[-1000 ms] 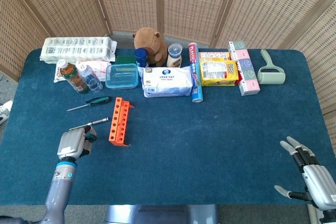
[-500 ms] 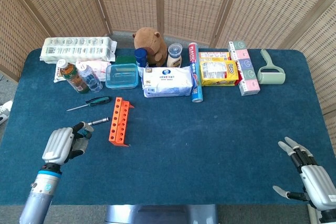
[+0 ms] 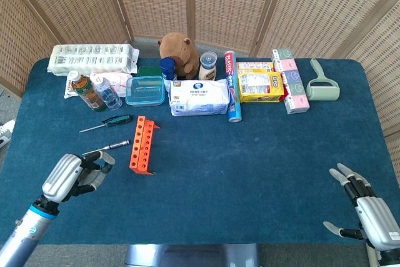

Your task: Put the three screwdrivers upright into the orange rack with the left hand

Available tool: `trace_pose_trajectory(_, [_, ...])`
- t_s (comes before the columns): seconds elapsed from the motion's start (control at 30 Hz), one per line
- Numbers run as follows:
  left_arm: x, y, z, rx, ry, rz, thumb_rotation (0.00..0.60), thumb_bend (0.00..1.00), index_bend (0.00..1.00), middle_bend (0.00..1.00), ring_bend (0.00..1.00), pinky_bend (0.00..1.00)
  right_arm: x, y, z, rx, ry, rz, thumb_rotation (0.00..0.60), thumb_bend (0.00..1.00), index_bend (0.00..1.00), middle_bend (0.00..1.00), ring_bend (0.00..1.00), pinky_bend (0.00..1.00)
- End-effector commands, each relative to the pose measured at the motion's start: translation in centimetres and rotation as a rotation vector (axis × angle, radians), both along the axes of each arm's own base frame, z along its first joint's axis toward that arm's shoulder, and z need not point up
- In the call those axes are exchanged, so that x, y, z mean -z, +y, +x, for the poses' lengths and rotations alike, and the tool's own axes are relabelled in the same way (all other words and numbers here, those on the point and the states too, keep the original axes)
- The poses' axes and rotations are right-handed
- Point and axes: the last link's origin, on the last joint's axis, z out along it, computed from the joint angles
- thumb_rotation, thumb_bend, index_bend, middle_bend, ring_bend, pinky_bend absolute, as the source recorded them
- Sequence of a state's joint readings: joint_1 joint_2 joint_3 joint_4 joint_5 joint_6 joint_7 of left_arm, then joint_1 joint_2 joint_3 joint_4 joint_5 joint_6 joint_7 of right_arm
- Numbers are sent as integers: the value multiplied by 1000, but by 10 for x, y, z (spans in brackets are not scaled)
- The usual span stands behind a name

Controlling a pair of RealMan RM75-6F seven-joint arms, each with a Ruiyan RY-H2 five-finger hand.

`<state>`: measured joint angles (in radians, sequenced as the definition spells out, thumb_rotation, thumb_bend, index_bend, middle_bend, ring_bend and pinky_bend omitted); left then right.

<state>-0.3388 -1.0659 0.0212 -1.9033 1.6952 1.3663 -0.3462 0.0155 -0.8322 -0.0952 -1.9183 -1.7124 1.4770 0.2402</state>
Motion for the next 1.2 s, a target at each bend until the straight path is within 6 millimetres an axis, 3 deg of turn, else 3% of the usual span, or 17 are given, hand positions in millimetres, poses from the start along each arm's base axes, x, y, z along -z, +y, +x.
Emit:
trace_pose_trajectory(0.03, [-5, -5, -9, 40, -55, -79, 600, 471, 453, 914, 884, 924, 1, 0, 0, -1, 2, 3, 600, 0, 71, 1, 21, 35])
trace_pose_trajectory(0.17, [-5, -9, -3, 28, -168, -199, 600, 470, 453, 914, 884, 924, 1, 0, 0, 2, 2, 2, 600, 0, 71, 1, 21, 35])
trace_pose_trajectory(0.33, [-10, -7, -2, 53, -151, -170, 600, 470, 453, 914, 885, 924, 0, 0, 0, 4, 1, 0, 600, 0, 71, 1, 21, 35])
trace_pose_trajectory(0.5, [-12, -9, -3, 26, -247, -205, 600, 470, 453, 914, 885, 924, -1, 0, 0, 4, -1, -1, 600, 0, 71, 1, 21, 35])
trace_pose_trajectory(0.97, [-7, 8, -15, -76, -429, -309, 600, 471, 461, 914, 884, 924, -1, -1, 0, 9, -4, 3, 600, 0, 71, 1, 22, 36])
trace_pose_trajectory(1.2, [-10, 15, -10, -172, -394, -291, 600, 491, 461, 914, 885, 924, -2, -1, 0, 9, -7, 0, 600, 0, 71, 1, 22, 36])
